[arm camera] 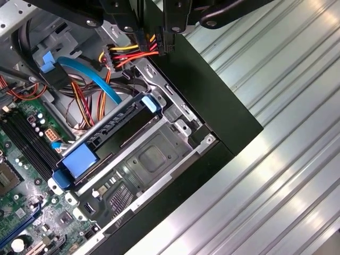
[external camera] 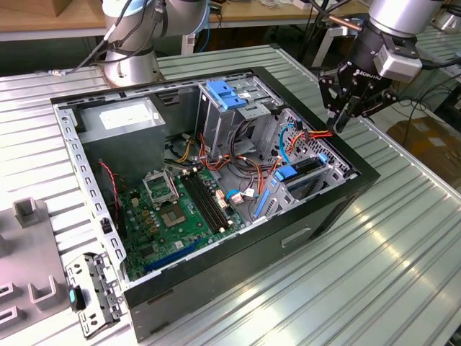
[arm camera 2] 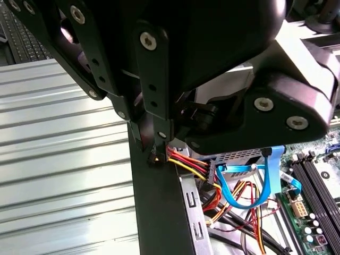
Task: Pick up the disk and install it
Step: 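Insert the first disk wire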
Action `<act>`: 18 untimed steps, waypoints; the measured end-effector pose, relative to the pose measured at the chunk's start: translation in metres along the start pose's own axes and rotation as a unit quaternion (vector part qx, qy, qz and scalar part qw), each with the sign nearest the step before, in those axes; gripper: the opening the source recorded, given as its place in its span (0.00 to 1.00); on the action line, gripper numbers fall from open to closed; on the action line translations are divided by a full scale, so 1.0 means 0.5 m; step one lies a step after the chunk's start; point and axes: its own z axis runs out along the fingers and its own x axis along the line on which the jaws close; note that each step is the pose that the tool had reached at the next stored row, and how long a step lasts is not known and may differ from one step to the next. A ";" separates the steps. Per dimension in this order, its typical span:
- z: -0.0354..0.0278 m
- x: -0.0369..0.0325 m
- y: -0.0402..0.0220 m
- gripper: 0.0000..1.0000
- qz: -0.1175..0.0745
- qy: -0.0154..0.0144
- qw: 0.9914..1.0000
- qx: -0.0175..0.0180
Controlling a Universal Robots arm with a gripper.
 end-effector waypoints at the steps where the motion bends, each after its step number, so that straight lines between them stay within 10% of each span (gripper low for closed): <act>1: 0.001 0.000 0.000 0.25 -0.007 0.000 1.000 0.000; 18: 0.018 0.000 0.003 0.25 -0.069 0.007 0.998 0.008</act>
